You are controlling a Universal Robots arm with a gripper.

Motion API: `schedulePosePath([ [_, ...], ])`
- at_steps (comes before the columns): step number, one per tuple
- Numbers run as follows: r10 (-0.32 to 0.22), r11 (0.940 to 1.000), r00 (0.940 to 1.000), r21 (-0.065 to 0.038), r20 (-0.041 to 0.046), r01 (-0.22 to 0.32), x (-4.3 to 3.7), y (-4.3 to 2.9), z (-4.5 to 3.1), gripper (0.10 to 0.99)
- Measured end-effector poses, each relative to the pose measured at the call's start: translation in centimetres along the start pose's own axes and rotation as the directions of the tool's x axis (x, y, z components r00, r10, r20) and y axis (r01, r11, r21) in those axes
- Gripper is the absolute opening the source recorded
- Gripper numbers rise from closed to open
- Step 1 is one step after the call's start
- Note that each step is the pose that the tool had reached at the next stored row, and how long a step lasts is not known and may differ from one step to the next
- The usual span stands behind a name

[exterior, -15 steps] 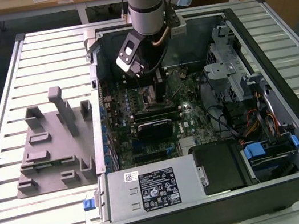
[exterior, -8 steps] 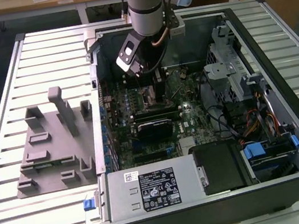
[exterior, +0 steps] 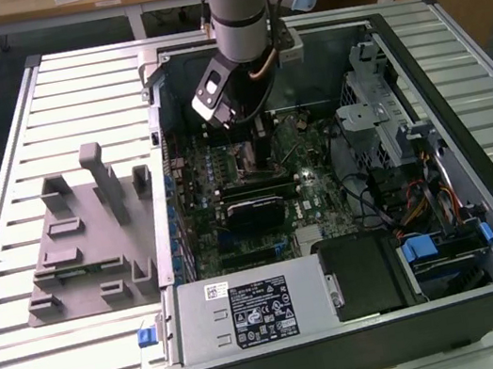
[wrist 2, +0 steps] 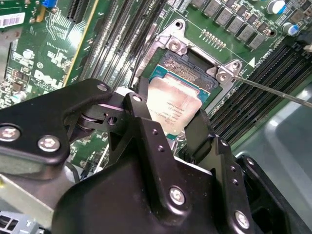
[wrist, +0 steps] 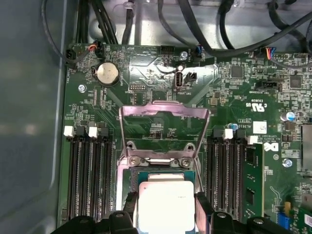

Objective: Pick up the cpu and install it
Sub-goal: 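Place the cpu into insertion slot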

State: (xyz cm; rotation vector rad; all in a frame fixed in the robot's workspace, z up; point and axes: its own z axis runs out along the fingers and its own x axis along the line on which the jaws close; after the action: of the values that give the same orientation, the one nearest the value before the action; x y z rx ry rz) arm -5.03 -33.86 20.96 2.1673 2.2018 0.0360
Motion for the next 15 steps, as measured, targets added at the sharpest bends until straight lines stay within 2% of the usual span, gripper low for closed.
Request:
schedulePosePath([
  [8, 0.046, 0.999, 0.9989, 0.001, 0.0024, -0.046, 0.13, -0.27, 0.5, 0.545],
  [15, 0.047, 0.9989, 0.9989, 0.001, 0.0023, -0.047, 0.15, -0.34, 0.69, 0.545],
])
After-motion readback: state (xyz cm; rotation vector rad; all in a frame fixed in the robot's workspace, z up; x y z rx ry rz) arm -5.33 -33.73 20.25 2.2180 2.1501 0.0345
